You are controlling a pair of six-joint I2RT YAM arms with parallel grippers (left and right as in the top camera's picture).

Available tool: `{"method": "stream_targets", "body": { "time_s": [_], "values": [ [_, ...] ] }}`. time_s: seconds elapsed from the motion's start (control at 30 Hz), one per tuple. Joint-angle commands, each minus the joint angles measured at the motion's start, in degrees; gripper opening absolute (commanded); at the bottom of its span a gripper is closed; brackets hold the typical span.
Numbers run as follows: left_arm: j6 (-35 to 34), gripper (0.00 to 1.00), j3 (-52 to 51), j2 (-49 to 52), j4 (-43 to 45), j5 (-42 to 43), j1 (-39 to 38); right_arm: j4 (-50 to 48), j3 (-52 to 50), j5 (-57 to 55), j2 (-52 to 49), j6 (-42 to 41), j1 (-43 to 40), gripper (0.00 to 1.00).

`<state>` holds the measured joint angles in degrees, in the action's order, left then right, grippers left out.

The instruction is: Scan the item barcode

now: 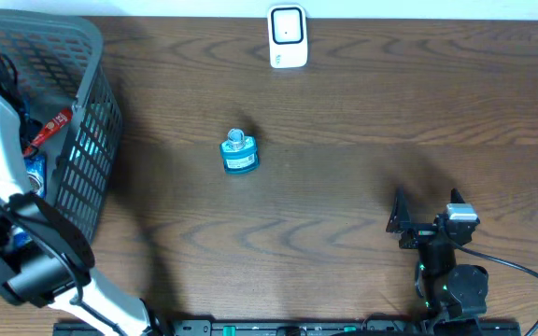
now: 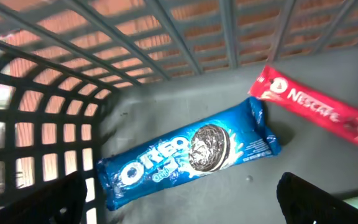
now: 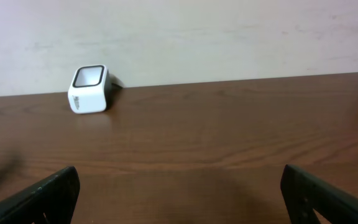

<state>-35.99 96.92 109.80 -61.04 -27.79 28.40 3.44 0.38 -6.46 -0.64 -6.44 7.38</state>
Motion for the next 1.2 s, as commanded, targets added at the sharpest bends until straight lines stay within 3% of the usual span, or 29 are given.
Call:
{"method": "stream_targets", "body": {
  "time_s": [0.0,0.47,0.53,0.7,0.9,1.17],
  "values": [
    [0.4,0.98,-0.5,2.4,-0.1,-1.2,0.2,0.2,-0.1,-0.7,0.2,0.8,0.5,0.99],
    [0.4,0.98,-1.1,9.7,-0.9,-1.2,0.2,0.2,-0.1,-0.7,0.2,0.8,0.5,0.99],
    [0.4,0.90,-1.2,10.0,-0.9,-1.2,0.2,0.2,-0.1,-0.7,0.2,0.8,0.5,0.99],
    [0.3,0.83,-2.8,10.1,-0.1,-1.2,0.2,0.2,-0.1,-0.7,0.2,0.8,0.5,0.99],
    [0.2,0.59,-4.2,10.1,0.9,-1.2,0.2,0.2,-0.1,-0.7,0.2,0.8,0.5,0.99],
    [0.2,0.54,-4.2,10.1,1.1,-1.2,0.2,0.2,-0.1,-0.7,0.2,0.8,0.5,0.99]
  ]
}}
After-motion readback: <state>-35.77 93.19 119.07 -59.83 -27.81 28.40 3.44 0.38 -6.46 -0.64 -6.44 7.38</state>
